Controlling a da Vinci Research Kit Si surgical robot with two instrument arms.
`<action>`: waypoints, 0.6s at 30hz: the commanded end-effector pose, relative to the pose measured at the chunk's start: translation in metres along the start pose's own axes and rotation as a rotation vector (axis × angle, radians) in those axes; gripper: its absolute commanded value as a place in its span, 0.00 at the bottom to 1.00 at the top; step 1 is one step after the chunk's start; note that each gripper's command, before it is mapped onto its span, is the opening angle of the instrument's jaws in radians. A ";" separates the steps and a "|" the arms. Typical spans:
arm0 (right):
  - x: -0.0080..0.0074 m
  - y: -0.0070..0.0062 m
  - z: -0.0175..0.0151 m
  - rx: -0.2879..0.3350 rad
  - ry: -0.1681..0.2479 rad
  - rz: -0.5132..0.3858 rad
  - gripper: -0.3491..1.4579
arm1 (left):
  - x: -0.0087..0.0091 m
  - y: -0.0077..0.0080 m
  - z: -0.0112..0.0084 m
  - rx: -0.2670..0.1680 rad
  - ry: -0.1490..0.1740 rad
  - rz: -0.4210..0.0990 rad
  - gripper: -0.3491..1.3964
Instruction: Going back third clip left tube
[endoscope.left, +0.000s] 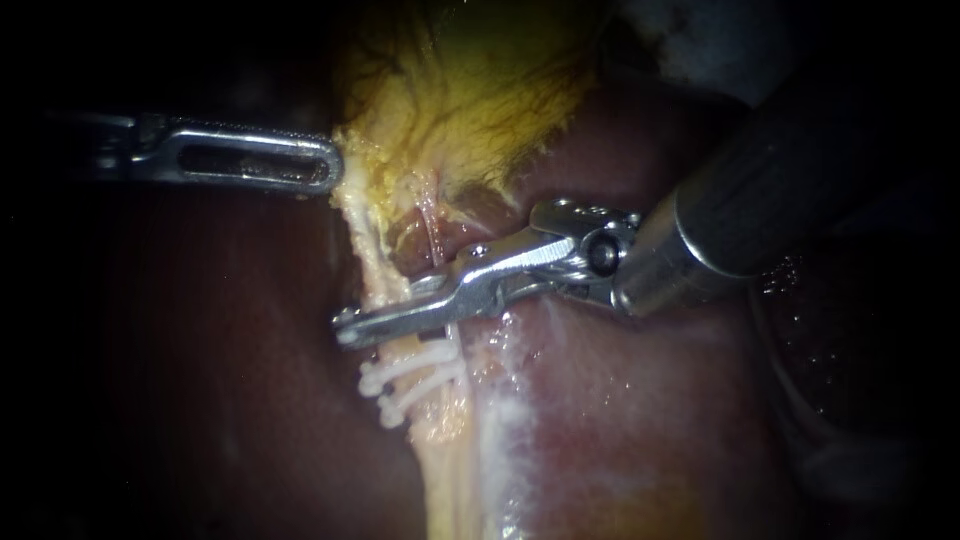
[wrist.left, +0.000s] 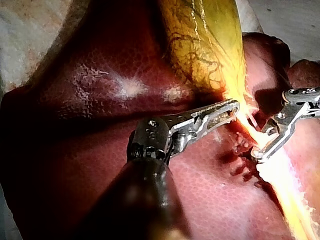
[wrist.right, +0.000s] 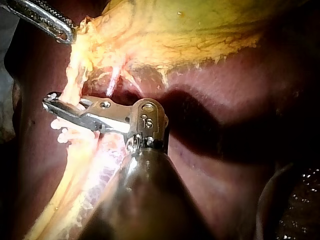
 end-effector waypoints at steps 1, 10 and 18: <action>0.0000 0.0000 0.0000 -0.006 -0.004 0.000 0.00 | 0.0000 0.0000 0.0000 0.000 0.000 0.000 0.00; -0.0007 0.0014 0.0005 -0.164 -0.123 -0.270 0.45 | 0.0001 0.0001 0.0000 0.001 0.000 0.001 0.00; -0.0019 0.0006 -0.0016 -0.399 -0.131 -0.557 0.53 | 0.0001 0.0002 -0.0001 0.001 0.000 0.001 0.00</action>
